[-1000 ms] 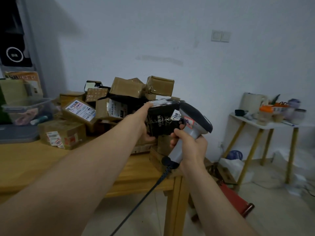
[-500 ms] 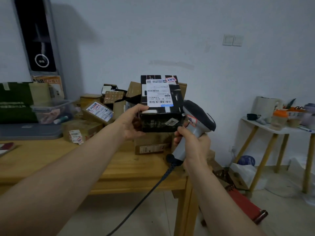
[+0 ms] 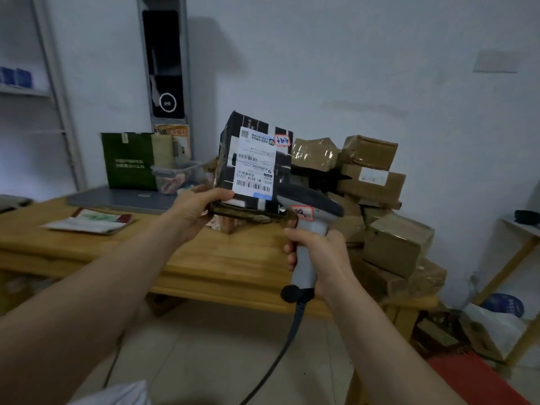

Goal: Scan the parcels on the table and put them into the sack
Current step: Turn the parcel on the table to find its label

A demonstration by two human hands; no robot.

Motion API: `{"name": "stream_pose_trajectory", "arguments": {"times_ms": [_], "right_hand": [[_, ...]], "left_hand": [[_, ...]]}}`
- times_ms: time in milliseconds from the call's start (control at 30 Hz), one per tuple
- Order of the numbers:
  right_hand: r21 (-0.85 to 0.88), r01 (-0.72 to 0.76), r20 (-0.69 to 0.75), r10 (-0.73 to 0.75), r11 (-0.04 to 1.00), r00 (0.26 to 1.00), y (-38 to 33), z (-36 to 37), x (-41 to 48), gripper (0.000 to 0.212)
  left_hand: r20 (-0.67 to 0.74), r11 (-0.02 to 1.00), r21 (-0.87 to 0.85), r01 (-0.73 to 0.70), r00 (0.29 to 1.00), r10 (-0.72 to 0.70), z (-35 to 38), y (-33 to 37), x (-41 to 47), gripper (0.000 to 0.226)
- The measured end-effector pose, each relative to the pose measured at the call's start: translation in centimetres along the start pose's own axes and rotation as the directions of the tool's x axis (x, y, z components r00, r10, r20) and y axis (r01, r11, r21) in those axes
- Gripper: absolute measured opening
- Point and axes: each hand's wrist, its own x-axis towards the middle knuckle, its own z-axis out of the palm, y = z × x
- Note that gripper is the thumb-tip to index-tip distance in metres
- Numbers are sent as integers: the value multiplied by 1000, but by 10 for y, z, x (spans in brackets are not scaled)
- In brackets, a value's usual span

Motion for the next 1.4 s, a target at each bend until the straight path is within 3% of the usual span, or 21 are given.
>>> {"name": "stream_pose_trajectory", "arguments": {"times_ms": [267,533,1400], "right_hand": [[-105,-79,138,94,991,986,10,47,-3,11],[-152,-116,172,142,982,975,16,69,-4,10],[-169,-147,276,190,975,942,26,102,-16,15]], "left_hand": [[-164,994,93,-65,983,80,-54,1,-11,48],[-265,990,135,-46,961,81,-101,-7,-7,92],[-336,989,147,7,941,43,-144,-9,-22,100]]}}
